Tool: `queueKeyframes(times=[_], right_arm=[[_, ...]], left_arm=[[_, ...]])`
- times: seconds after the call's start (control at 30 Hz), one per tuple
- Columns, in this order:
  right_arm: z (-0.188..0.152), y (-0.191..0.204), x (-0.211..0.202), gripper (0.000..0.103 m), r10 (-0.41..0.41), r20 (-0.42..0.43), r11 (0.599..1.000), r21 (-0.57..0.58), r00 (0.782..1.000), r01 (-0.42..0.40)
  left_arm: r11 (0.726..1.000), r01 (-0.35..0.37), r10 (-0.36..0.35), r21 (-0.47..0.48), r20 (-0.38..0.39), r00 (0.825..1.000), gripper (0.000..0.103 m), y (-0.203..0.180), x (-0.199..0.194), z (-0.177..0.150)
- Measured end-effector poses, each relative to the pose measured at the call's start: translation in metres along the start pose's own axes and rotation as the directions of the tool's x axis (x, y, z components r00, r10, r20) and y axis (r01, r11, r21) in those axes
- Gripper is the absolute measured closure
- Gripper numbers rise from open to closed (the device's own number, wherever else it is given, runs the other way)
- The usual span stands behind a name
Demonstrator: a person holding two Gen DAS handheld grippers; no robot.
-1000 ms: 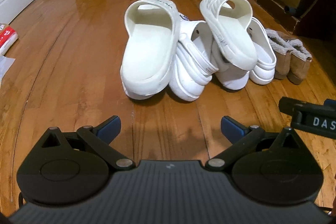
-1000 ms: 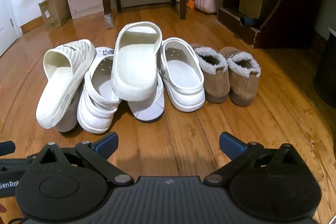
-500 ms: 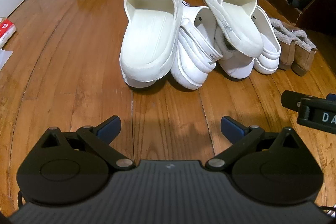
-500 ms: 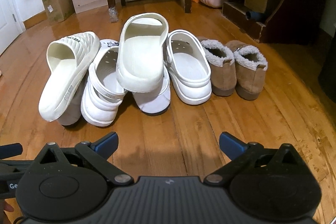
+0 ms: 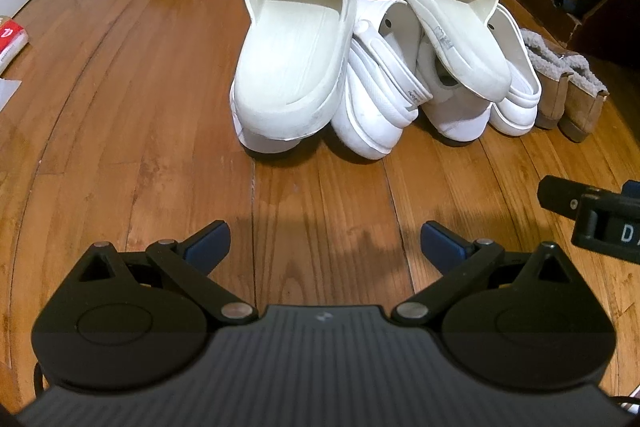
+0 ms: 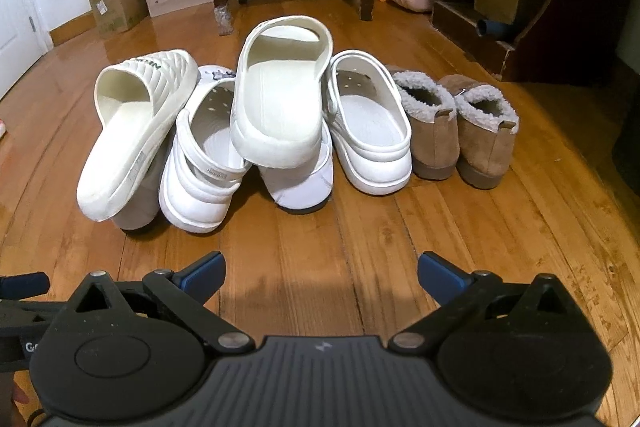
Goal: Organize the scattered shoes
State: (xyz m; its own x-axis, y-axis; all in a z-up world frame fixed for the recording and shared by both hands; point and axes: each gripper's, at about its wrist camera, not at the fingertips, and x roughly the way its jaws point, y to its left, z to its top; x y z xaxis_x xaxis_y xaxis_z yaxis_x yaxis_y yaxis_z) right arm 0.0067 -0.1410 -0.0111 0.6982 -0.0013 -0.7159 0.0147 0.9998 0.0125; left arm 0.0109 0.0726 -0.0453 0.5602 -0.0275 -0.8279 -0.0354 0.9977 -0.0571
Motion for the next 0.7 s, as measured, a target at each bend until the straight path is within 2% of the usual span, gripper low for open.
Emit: queueKeyframes(times=[0.17,0.27,0.33,0.43,0.47,0.57,0.67,0.7], right_arm=[[-0.002,0.001,0.004,0.001,0.037,-0.007,0.999,0.031,0.999,-0.037],[-0.005,0.001,0.005,0.004,0.056,0.015,0.998,0.029,0.998,-0.056],[-0.005,0.000,0.005,0.009,0.077,0.031,0.996,0.032,0.997,-0.078],[0.000,0.001,0.008,0.009,0.098,0.017,0.994,0.049,0.995,-0.099],[0.005,0.003,0.011,0.009,0.132,0.013,0.989,0.067,0.991,-0.133],[0.015,0.012,0.013,0.008,0.159,0.026,0.985,0.070,0.987,-0.161],[0.021,0.020,0.014,0.008,0.166,0.045,0.983,0.068,0.985,-0.168],[0.019,0.022,0.014,0.008,0.177,0.063,0.980,0.077,0.982,-0.181]], left_arm=[[1.000,0.001,-0.001,-0.007,-0.003,1.000,0.000,0.008,0.008,0.001],[0.999,-0.028,0.028,-0.034,0.009,1.000,0.000,0.024,0.014,0.009],[0.996,-0.045,0.048,-0.081,0.029,0.998,0.000,0.045,0.018,0.021],[0.988,-0.048,0.054,-0.144,0.038,0.998,0.000,0.078,0.024,0.046],[0.988,-0.046,0.052,-0.150,0.037,0.998,0.000,0.083,0.026,0.050],[0.988,-0.047,0.062,-0.147,0.094,0.994,0.000,0.102,0.031,0.082],[0.995,-0.055,0.070,-0.087,0.185,0.980,0.000,0.101,0.039,0.107],[0.997,-0.040,0.053,-0.071,0.194,0.980,0.002,0.101,0.047,0.117]])
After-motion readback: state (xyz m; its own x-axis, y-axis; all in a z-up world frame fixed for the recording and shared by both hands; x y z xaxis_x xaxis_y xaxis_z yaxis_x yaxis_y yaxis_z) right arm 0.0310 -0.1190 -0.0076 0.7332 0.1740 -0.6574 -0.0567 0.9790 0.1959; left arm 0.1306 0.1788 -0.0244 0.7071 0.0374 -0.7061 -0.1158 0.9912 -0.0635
